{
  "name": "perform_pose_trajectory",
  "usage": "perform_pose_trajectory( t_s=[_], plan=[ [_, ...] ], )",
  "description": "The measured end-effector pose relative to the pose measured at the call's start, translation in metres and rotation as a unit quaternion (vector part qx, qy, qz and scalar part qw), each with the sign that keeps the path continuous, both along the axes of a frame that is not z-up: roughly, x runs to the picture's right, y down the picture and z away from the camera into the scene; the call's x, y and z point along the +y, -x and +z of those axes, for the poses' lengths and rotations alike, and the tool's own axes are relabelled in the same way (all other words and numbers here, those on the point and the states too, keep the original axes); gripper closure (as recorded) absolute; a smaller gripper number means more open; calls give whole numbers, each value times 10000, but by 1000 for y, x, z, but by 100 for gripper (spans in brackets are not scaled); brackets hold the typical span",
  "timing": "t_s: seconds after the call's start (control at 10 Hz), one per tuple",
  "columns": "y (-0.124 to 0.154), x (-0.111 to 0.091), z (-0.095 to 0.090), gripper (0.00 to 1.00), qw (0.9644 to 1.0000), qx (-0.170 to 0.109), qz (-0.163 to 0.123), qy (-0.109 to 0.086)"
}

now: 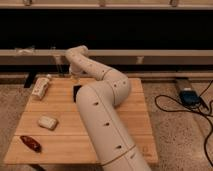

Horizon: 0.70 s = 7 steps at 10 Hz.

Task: Push the eraser across the table

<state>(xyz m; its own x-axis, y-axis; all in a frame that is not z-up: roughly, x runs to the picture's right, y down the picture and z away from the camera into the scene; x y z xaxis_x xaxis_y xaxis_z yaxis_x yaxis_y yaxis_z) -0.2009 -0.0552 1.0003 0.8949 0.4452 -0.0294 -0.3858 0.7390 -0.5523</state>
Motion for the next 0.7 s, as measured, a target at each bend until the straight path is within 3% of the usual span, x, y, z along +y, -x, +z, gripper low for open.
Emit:
perform_pose_trajectory(
  t_s=[0.4,0.7],
  plan=[
    [12,4,15,100,9996,38,-205,-203],
    [15,13,24,100,9991,88,-345,-245]
  ],
)
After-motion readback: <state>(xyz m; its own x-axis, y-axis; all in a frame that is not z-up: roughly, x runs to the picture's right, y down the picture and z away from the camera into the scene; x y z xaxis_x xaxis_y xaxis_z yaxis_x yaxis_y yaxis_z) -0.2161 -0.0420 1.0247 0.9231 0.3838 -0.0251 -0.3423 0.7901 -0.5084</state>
